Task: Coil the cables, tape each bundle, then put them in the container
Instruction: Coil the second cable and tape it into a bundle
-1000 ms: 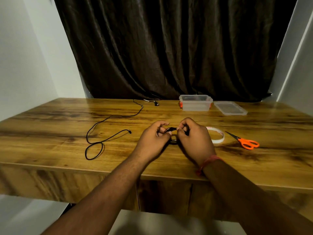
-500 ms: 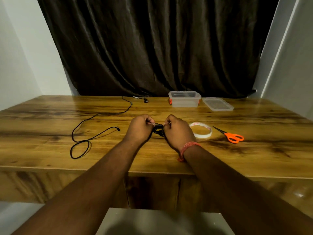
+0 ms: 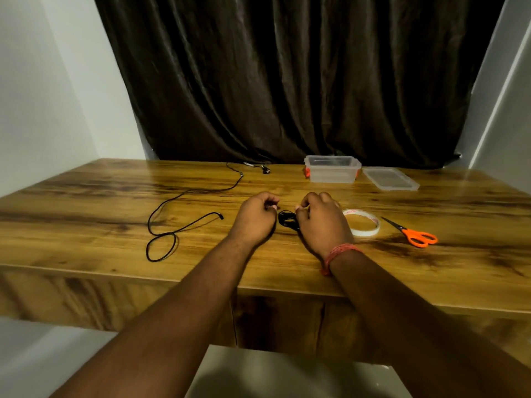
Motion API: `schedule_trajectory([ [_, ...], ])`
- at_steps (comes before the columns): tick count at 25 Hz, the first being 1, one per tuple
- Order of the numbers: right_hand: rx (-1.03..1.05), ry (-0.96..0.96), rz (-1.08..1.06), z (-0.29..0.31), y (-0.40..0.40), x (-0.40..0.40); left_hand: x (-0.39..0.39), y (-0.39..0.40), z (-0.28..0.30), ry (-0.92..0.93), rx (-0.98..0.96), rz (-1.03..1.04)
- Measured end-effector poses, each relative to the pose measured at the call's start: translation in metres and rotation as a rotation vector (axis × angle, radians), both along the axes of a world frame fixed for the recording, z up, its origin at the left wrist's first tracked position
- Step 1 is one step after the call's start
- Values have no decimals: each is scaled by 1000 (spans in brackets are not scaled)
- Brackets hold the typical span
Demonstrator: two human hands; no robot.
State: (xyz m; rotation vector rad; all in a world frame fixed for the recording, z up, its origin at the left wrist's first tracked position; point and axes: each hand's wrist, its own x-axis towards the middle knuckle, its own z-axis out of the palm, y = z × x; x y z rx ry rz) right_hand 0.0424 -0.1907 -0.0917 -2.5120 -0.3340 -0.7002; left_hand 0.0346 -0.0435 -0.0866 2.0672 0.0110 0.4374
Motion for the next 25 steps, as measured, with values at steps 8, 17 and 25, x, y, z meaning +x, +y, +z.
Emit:
schedule_trajectory([
  [8,-217,-240,298,11,7,-27,-32,65,-2,-259,1018,378],
  [17,-255,-41,538,7,35,-47,-45,53,-3,-154,662,255],
  [25,578,249,426,10,29,-28,-45,18,-5,-360,828,25],
])
